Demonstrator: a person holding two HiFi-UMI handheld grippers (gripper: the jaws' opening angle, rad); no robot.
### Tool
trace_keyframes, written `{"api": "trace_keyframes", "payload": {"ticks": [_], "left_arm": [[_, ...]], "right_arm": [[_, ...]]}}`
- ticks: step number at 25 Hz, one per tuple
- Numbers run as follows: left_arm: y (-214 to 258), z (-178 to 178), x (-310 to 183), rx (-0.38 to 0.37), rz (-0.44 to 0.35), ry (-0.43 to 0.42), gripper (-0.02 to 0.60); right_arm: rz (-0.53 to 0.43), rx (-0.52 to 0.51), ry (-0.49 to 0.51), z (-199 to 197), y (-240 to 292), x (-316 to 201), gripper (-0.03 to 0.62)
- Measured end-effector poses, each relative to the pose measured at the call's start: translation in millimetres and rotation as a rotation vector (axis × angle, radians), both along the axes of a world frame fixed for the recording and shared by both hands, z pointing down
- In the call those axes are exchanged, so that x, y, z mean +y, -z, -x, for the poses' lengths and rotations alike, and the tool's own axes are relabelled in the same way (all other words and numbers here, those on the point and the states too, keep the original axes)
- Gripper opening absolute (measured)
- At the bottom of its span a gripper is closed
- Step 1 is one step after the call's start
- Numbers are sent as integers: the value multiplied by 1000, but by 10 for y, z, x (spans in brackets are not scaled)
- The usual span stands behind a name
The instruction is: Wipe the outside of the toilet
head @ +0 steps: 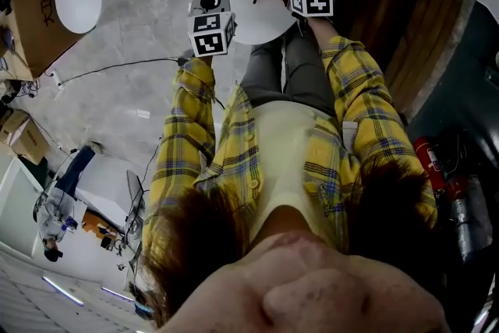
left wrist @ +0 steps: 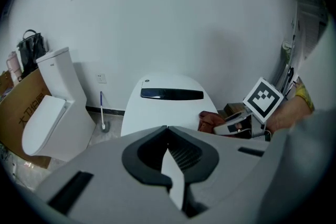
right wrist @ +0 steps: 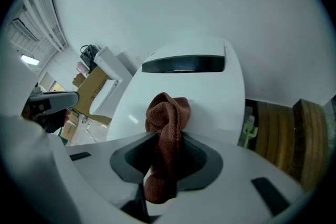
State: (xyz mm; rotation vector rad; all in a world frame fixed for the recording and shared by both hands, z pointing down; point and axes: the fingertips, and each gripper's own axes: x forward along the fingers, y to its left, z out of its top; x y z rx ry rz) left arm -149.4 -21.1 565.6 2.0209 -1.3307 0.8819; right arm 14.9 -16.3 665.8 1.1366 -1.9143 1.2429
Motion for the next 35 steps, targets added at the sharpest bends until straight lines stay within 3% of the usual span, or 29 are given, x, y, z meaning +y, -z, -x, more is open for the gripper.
{"api": "trace_keyframes", "payload": {"ticks": [9, 17, 22, 29, 35], "left_arm": [[9, -263, -45, 8, 7, -70, 8], [6, -301, -61, 17, 6, -76, 8], [45, -97, -13, 15, -8, -30, 8], [45, 366, 181, 3, -8, 91, 8], [80, 646, 371, -10, -8, 165, 8]], "right_arm": [[16, 74, -53, -559, -25, 156, 120], [27, 73, -80, -729, 41, 269, 120], [-21, -6, -3, -425, 382, 345, 120], [-64, -137, 131, 308, 748, 419, 120], [-76, -187, 268, 947, 802, 498, 120]]}}
